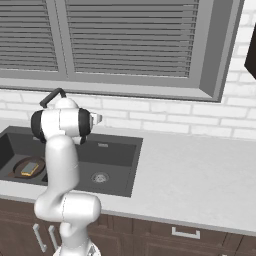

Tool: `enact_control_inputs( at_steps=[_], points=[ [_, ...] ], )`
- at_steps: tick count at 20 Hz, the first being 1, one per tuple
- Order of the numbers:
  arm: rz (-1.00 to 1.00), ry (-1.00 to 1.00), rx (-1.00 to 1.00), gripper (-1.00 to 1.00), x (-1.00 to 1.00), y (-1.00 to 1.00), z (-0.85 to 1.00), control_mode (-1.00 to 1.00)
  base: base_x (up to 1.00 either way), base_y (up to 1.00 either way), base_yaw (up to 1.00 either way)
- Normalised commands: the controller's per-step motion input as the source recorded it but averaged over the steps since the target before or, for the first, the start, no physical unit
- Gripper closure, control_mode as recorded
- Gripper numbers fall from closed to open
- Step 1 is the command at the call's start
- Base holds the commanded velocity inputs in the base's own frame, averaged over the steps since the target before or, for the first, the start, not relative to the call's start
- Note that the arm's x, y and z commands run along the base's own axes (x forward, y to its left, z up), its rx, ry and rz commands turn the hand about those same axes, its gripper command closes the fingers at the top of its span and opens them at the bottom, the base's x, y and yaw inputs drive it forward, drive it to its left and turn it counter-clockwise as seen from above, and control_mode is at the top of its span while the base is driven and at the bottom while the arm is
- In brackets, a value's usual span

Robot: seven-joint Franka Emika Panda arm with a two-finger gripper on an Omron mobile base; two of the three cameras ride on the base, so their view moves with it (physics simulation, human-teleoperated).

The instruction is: Pick the pan and sponge and place them into the sink. Then turn on the water.

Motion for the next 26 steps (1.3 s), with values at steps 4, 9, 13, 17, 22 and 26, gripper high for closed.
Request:
enact_control_inputs(
  at_steps=[4, 9, 13, 17, 22, 26],
  points=[
    [0.00, 0.00, 0.00, -1.00, 0.06, -0.33, 0.00, -1.00, 0.00, 0.00, 0.00],
    [0.00, 0.00, 0.00, -1.00, 0.01, -0.57, 0.00, -1.00, 0.00, 0.00, 0.00],
    [0.01, 0.00, 0.00, -1.00, 0.00, -0.77, 0.00, -1.00, 0.00, 0.00, 0.00],
    [0.00, 0.00, 0.00, -1.00, 0.02, -0.75, 0.00, -1.00, 0.00, 0.00, 0.00],
    [0.00, 0.00, 0.00, -1.00, 0.07, -0.86, 0.00, -1.00, 0.00, 0.00, 0.00],
    [0.00, 0.00, 0.00, -1.00, 0.12, -0.88, 0.00, -1.00, 0.00, 0.00, 0.00]
  ],
)
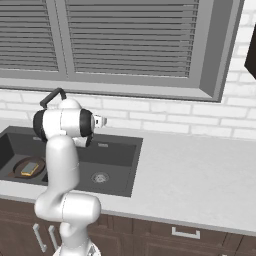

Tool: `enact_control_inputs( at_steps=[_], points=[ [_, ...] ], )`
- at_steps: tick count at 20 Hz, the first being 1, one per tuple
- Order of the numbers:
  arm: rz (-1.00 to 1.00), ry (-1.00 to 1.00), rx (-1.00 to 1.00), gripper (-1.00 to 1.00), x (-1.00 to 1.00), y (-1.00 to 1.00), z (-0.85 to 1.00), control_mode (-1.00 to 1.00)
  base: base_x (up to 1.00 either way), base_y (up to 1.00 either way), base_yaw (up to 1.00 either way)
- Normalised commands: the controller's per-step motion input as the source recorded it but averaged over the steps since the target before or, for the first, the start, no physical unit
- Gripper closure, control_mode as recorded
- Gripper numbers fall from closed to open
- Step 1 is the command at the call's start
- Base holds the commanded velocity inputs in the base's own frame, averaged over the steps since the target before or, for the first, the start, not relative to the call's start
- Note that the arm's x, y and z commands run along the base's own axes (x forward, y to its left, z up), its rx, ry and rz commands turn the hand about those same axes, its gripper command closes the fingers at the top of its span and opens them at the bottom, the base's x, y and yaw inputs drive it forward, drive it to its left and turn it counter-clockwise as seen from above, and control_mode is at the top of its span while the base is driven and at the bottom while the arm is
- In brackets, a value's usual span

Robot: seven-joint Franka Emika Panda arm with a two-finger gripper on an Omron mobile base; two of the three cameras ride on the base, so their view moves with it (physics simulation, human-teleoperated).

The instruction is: Pick the pan and sponge and place them into the sink. Then turn on the water.

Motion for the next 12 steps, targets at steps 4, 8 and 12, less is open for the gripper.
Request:
enact_control_inputs(
  at_steps=[4, 8, 12],
  points=[
    [0.01, 0.00, 0.00, -1.00, 0.14, -0.86, 0.00, -1.00, 0.00, 0.00, 0.00],
    [0.00, 0.00, 0.00, -1.00, 0.12, -0.82, 0.00, -1.00, 0.00, 0.00, 0.00],
    [0.01, 0.00, 0.00, -1.00, 0.08, -0.72, -0.01, -1.00, 0.00, 0.00, 0.00]
  ],
)
